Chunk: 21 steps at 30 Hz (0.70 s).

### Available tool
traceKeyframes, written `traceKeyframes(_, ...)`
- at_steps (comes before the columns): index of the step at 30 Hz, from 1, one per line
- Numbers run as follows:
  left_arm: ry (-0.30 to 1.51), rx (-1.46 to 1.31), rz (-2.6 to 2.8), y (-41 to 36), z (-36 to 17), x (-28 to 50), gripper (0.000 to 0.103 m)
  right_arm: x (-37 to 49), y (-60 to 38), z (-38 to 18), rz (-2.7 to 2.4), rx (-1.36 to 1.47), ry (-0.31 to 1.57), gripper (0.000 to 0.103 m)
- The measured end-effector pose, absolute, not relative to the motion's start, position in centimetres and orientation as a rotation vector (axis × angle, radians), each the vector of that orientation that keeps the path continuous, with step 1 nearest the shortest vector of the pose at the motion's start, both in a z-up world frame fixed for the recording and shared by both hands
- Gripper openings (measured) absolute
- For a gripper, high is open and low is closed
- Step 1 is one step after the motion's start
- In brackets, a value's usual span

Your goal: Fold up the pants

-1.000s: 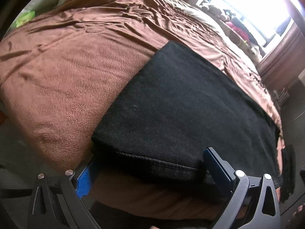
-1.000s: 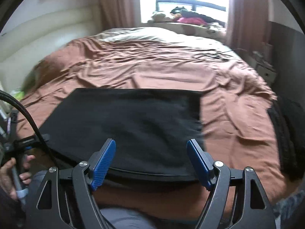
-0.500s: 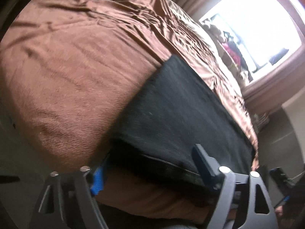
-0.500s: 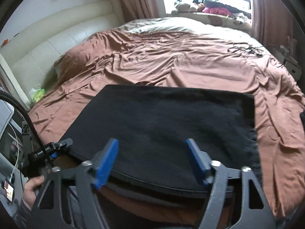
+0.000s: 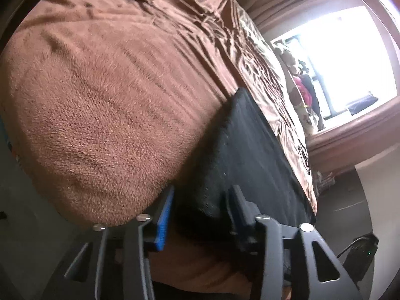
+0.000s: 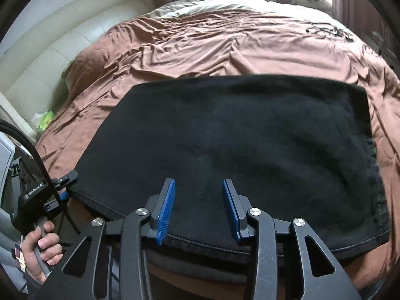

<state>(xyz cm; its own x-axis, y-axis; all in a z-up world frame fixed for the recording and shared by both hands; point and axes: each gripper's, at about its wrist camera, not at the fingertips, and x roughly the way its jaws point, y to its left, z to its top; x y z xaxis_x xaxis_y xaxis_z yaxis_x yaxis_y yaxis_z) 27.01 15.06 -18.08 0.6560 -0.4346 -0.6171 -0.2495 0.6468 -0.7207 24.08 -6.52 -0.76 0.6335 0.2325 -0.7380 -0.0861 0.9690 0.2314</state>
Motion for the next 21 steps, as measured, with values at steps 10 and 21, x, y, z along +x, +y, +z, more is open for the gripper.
traceKeyframes(10,0.871,-0.936,-0.134,15.1,-18.3,26.8,0.026,25.4,-4.9,-4.3,0.195,0.202,0.959,0.009)
traceKeyframes(21,0.814,-0.928,-0.156,14.7,-17.1,26.1,0.017,25.7,-4.7,-4.2,0.254,0.202,1.023,0.004)
